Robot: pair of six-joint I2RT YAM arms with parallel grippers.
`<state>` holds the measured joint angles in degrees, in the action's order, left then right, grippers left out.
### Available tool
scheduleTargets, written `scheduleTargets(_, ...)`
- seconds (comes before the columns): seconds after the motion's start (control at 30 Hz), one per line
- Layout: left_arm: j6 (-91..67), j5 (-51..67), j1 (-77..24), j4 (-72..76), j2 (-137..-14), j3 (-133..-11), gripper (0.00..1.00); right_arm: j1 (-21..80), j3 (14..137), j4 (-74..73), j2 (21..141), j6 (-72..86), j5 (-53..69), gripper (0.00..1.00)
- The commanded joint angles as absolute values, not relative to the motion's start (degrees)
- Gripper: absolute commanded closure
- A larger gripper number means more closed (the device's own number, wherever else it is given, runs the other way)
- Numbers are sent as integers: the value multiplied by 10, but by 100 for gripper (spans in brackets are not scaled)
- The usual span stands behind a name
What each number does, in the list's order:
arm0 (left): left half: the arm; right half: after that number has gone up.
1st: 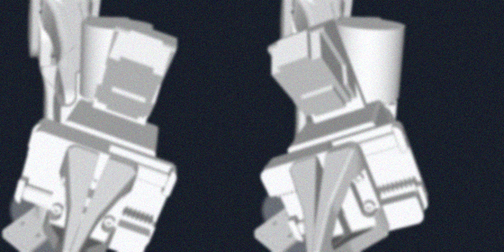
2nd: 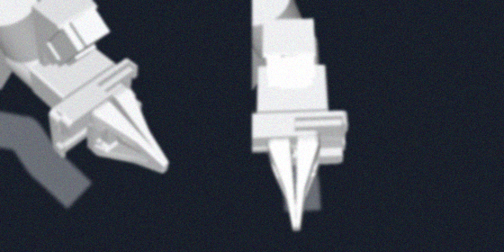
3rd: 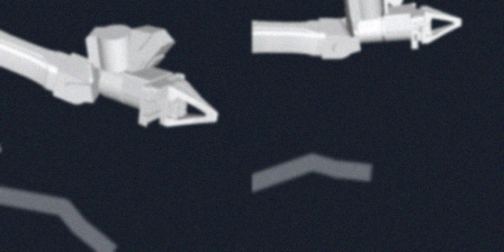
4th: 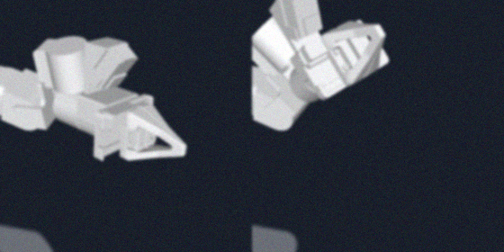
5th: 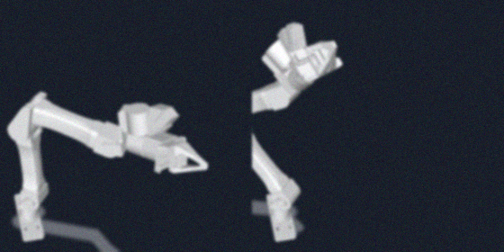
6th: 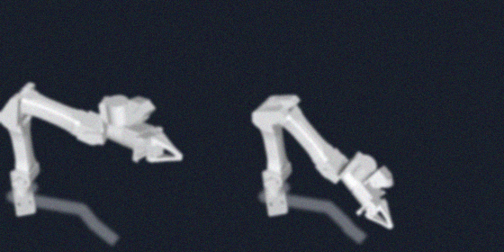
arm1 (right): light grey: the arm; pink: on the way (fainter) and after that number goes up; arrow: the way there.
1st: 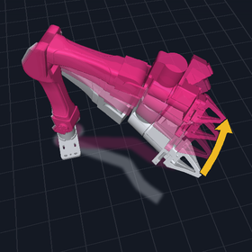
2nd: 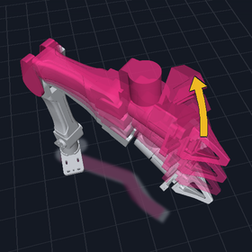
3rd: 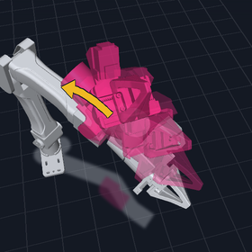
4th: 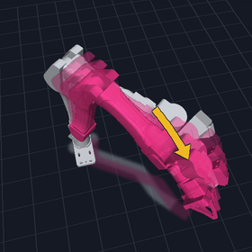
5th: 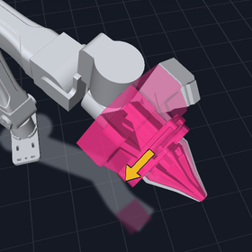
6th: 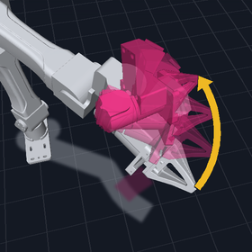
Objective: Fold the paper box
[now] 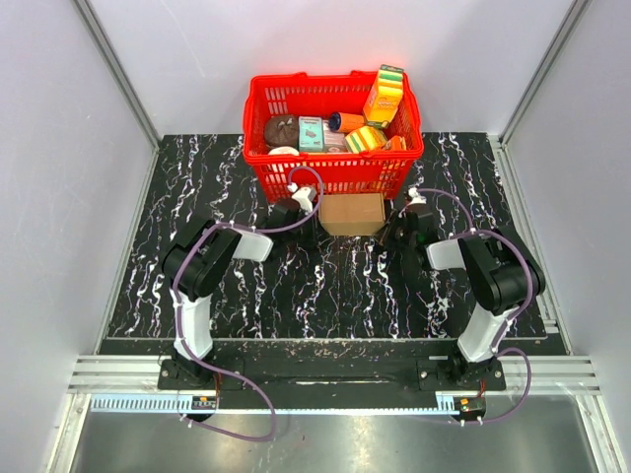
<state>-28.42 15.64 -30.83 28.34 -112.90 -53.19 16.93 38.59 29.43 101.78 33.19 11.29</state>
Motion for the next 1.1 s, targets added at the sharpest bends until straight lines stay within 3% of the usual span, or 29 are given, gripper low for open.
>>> scheduleTargets(0.0,-266,116,-302,276,-1144,-554,100,166,408,294,1028,309,80,100)
scheduleTargets(1.07,-294,-29,-308,286,-1120,-537,98,167,405,430,1078,289,42,94)
